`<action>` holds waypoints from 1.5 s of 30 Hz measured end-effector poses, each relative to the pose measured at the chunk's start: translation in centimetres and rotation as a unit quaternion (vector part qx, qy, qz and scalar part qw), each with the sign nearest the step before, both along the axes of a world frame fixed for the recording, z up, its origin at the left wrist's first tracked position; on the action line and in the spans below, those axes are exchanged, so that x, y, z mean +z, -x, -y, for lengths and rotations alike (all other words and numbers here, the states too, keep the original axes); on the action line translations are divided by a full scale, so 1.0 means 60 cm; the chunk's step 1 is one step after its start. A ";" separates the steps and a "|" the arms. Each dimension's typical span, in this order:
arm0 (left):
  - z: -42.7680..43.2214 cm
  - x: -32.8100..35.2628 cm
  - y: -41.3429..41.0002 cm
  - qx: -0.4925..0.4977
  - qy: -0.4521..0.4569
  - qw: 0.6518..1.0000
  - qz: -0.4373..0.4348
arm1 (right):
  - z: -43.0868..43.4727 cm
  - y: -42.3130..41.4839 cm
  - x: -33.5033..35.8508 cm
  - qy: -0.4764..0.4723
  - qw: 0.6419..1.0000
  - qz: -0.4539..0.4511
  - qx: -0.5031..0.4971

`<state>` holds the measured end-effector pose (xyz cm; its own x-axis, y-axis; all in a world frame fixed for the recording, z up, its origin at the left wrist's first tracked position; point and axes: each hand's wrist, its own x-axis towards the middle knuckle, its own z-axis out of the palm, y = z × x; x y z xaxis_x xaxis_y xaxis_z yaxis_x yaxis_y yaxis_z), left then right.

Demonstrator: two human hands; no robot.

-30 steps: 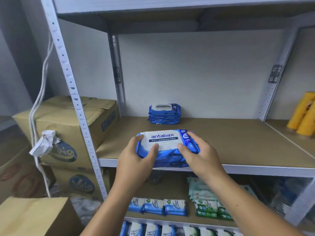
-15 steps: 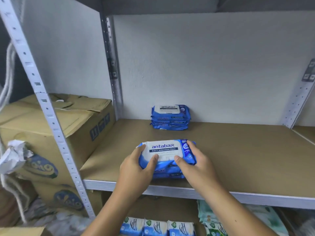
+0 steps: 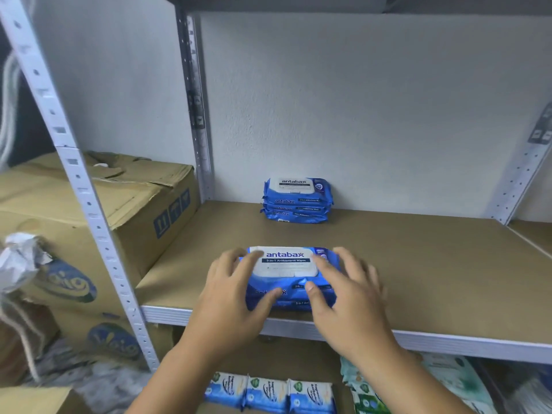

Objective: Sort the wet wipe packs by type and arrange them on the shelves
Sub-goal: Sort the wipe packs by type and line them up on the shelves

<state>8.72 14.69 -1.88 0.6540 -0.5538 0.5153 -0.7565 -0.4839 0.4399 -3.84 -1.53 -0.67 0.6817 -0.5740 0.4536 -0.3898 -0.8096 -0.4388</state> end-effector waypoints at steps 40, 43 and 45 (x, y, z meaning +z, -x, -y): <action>0.038 -0.033 -0.422 0.101 -0.022 0.994 0.020 | 0.050 -0.451 -0.042 0.196 0.973 -0.095 0.070; 0.061 -0.032 -0.449 0.096 -0.033 0.995 0.022 | 0.068 -0.474 -0.045 0.206 0.972 -0.095 0.056; 0.074 -0.031 -0.464 0.092 -0.029 0.995 0.022 | 0.074 -0.488 -0.045 0.211 0.972 -0.096 0.042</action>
<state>36.56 10.23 -3.75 0.7249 -0.4571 0.5153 -0.6705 -0.6397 0.3758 25.47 -5.95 -3.38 0.8132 -0.3031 0.4968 -0.3568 -0.9341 0.0142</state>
